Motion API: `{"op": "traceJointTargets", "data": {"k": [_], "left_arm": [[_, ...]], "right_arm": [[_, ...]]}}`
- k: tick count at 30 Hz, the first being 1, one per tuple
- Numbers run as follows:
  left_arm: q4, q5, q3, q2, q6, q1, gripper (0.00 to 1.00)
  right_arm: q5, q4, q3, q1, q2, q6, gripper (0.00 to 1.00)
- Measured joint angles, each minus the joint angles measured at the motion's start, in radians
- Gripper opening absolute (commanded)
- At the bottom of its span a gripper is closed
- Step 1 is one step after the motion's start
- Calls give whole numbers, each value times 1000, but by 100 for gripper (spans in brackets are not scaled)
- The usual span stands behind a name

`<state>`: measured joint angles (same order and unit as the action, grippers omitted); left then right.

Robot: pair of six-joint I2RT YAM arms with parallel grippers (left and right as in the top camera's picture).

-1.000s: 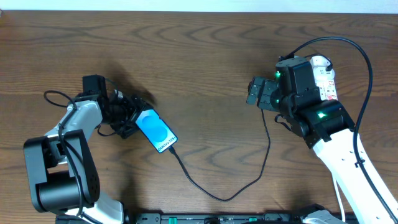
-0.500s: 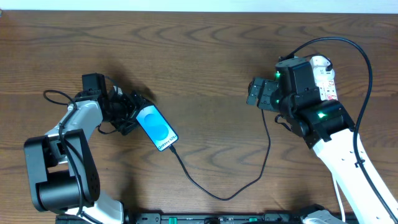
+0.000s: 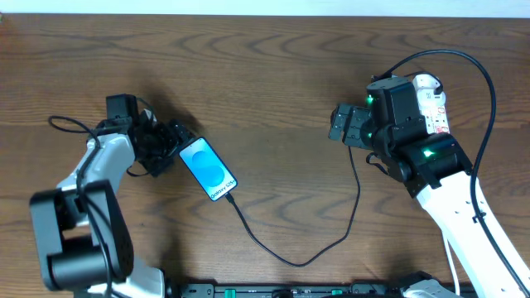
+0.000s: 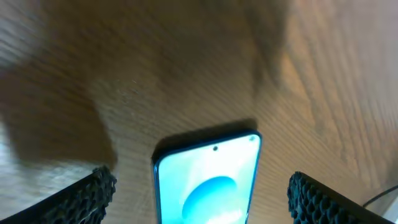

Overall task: Plug charger to phone and switch on socket
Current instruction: 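Open the left gripper and release the phone onto the table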

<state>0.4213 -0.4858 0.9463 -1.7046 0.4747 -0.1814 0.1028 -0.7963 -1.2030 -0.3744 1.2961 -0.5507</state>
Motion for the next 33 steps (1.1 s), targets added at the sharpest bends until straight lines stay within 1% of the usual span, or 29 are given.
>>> {"op": "traceJointTargets", "data": {"k": [7, 16, 21, 24, 33], "left_arm": [[29, 24, -3, 231, -161, 0, 91], [39, 9, -3, 531, -346, 0, 91], [37, 5, -3, 654, -388, 0, 91], [32, 2, -3, 687, -398, 0, 91], [39, -2, -3, 690, -404, 0, 91]], "right_arm": [[0, 8, 0, 0, 0, 0, 99], [0, 13, 0, 0, 0, 0, 99], [0, 5, 0, 0, 0, 0, 99], [0, -3, 0, 0, 0, 0, 99], [0, -18, 0, 0, 0, 0, 99]]}}
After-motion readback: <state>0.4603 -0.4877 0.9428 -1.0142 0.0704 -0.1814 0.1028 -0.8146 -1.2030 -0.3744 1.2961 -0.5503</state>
